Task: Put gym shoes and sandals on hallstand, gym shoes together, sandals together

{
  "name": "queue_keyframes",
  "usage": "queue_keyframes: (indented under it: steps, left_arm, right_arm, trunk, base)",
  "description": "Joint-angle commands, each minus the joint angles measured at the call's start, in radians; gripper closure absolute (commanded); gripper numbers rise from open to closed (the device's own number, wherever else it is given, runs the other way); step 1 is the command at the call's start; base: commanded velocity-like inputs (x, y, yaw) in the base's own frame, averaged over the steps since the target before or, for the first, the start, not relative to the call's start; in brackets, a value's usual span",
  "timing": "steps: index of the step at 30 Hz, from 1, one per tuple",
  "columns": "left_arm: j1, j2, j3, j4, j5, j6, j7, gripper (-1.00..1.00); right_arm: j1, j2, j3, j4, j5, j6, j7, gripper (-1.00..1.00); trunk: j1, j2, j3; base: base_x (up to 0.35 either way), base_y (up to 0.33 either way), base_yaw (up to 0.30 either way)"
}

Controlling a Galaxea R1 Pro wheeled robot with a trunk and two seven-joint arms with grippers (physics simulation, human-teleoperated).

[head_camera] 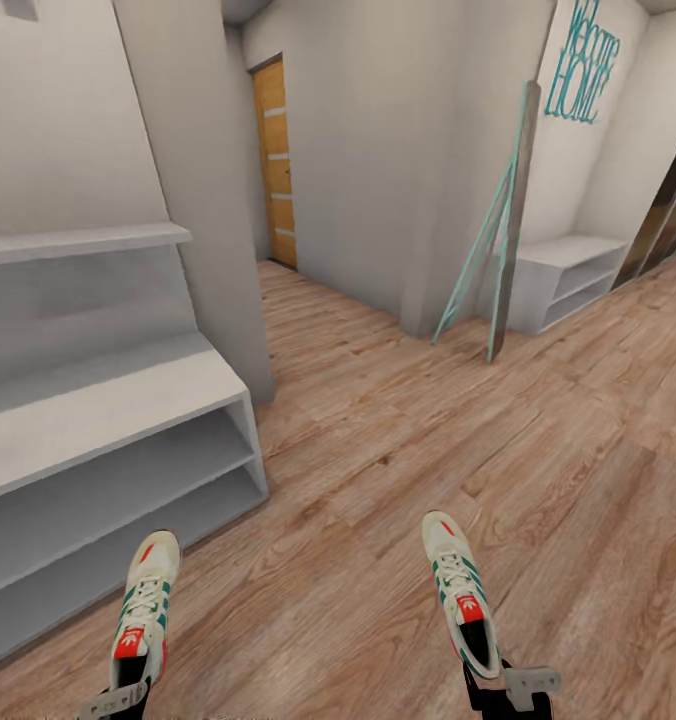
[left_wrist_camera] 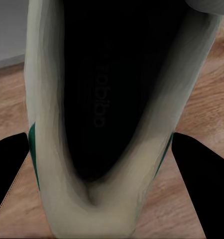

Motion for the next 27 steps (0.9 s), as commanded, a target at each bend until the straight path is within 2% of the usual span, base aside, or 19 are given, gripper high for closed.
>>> queue_keyframes:
  steps: [1,8,27]
  left_arm:
    - [-0.001,-0.001,0.008,0.001,-0.005,-0.002,-0.006,1.0]
    - [-0.001,-0.001,0.01,0.001,0.001,-0.003,-0.005,1.0]
    - [-0.001,0.0,0.011,0.0,0.004,-0.004,-0.003,1.0]
  right_arm:
    - [-0.001,0.001,-0.006,0.0,0.003,-0.004,0.008,1.0]
    - [-0.001,0.001,-0.006,0.0,0.003,-0.003,0.008,1.0]
    - [-0.001,0.001,-0.006,0.0,0.001,-0.004,0.008,1.0]
  trunk:
    - [0.0,0.0,0.0]
    - [0.0,0.0,0.005]
    - [0.0,0.0,0.017]
  base:
    - [0.0,0.0,0.249]
    - [0.0,-0.077,0.249]
    - [0.0,-0.263,0.249]
